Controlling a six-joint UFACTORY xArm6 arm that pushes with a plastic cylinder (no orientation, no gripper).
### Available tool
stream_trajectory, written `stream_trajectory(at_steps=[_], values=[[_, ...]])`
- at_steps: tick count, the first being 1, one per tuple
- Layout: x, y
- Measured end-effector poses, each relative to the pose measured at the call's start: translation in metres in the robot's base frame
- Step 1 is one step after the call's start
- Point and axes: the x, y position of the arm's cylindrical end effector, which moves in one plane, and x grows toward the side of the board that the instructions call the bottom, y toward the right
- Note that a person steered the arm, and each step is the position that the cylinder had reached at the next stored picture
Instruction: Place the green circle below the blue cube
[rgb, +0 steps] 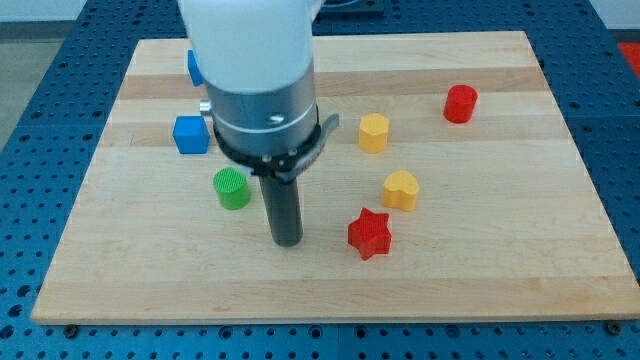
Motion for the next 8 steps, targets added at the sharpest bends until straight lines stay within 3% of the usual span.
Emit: stream_trajectory(at_steps=[3, 6, 8], values=[[-0.068, -0.002], [-0.070, -0.109], [-0.070, -0.129]])
